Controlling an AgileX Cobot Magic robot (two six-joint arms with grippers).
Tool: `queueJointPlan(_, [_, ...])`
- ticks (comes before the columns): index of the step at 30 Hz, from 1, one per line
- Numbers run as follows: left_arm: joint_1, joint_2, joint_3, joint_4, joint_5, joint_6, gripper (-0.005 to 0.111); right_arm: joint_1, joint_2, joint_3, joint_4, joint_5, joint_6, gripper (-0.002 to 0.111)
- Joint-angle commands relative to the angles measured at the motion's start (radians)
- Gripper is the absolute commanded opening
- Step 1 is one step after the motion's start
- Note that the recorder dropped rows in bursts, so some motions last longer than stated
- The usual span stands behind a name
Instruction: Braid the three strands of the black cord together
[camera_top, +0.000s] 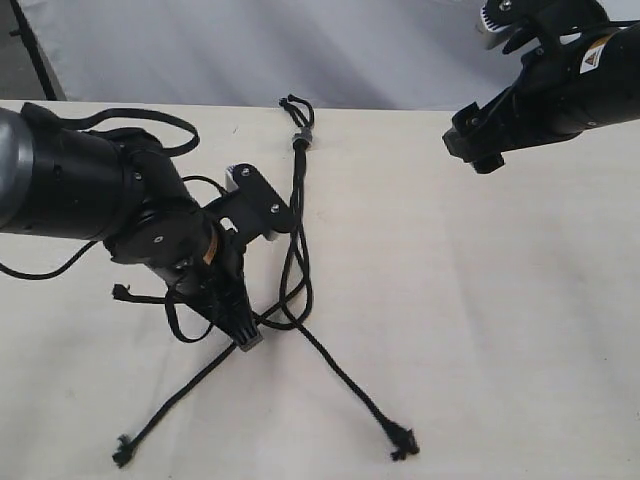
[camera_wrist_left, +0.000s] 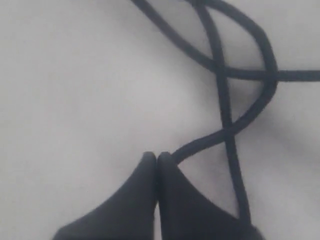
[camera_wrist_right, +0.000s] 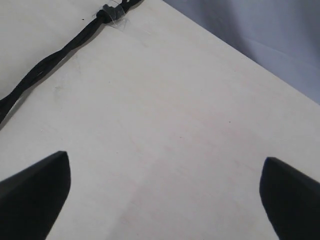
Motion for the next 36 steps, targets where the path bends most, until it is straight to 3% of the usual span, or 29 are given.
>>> queueJointPlan(1, [0.016,0.043,0.056,0.009,-0.109,0.013,0.000,-0.006,0.002,-0.001,0.001,-0.006,0.000,0.095])
queueJointPlan(4, [0.014,0.062,0.080,-0.028,-0.108,0.013,0.000,-0.006,0.002,-0.001,0.001,-0.006,0.000,0.095])
queueJointPlan(9, [-0.015,0.060,0.097,-0.227,-0.050,0.013,0.000,-0.006,0.002,-0.001,0.008,-0.008,0.000,0.095])
queueJointPlan(12, [-0.086,0.062,0.097,-0.313,-0.011,0.021,0.000,-0.006,0.002,-0.001,0.008,-0.008,0.000,0.095])
queueJointPlan(17, [-0.269,0.062,0.080,-0.424,-0.011,0.100,0.000,-0.006,0.002,-0.001,0.008,-0.010,0.000,0.095])
queueJointPlan(21, [-0.336,0.060,0.014,-0.421,0.007,0.079,0.000,-0.006,0.002,-0.001,0.008,-0.010,0.000,0.095])
queueJointPlan(28, [-0.272,-0.029,-0.054,-0.410,0.031,0.054,0.000,-0.006,0.002,-0.001,0.008,-0.008,0.000,0.095])
queueJointPlan(32, [-0.182,-0.139,-0.054,-0.366,0.038,0.050,0.000,-0.006,0.002,-0.001,0.043,0.000,0.004,0.095])
queueJointPlan(36, [-0.046,-0.265,-0.054,-0.332,0.032,0.050,0.000,0.023,0.002,-0.001,0.124,0.064,-0.021,0.095])
